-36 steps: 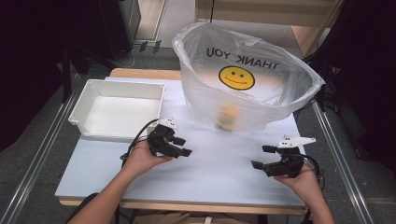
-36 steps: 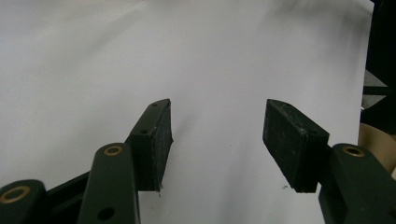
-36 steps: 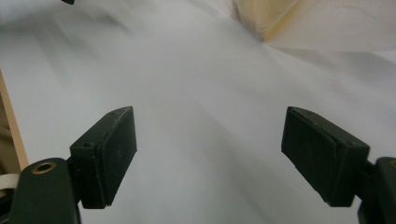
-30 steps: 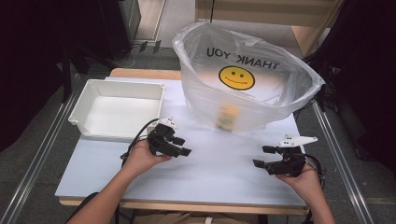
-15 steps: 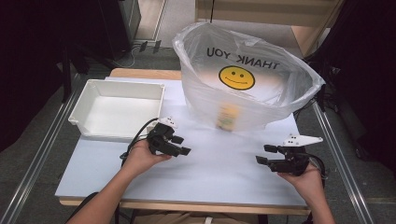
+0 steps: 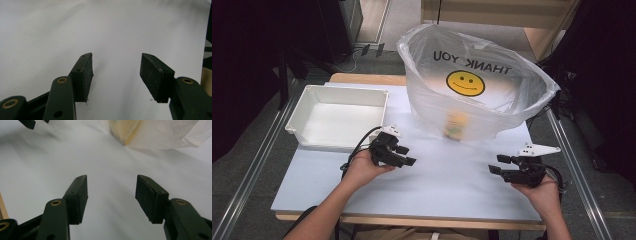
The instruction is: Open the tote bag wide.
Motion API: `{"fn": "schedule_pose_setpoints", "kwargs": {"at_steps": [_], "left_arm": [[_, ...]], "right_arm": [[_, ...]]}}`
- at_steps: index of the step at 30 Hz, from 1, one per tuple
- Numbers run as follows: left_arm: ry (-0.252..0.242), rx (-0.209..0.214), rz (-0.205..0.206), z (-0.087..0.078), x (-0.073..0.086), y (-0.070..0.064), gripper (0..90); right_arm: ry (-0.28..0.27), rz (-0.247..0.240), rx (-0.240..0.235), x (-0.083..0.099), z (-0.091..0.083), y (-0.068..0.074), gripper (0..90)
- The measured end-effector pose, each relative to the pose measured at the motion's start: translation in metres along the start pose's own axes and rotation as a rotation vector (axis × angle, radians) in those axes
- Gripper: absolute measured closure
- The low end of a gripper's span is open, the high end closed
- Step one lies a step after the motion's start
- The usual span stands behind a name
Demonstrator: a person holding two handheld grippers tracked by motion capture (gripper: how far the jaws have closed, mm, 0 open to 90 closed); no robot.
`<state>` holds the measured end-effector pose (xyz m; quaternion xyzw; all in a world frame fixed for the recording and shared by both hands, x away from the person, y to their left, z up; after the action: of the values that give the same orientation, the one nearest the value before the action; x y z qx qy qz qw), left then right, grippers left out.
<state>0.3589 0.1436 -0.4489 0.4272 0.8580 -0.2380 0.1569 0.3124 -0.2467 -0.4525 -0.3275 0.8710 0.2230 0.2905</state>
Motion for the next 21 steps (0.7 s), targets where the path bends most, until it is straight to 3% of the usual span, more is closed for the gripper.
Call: {"fn": "schedule_pose_setpoints", "kwargs": {"at_steps": [21], "left_arm": [[0.007,0.004,-0.009,-0.0004,0.0011,0.0014,44.3]], "right_arm": [[0.019,0.014,-0.004,0.0007,0.0015,-0.0001,43.9]]}}
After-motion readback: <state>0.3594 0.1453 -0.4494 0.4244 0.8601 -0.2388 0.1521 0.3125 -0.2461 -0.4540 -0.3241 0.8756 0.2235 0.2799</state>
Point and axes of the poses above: each handheld gripper's, and its own axes: z roughly forward along the jaws, x roughly out of its underside, y roughly to its left, the point moved 3 cm from there along z, roughly forward along the jaws, and after that the axes turned 11 degrees about y, right-handed, at the moved point
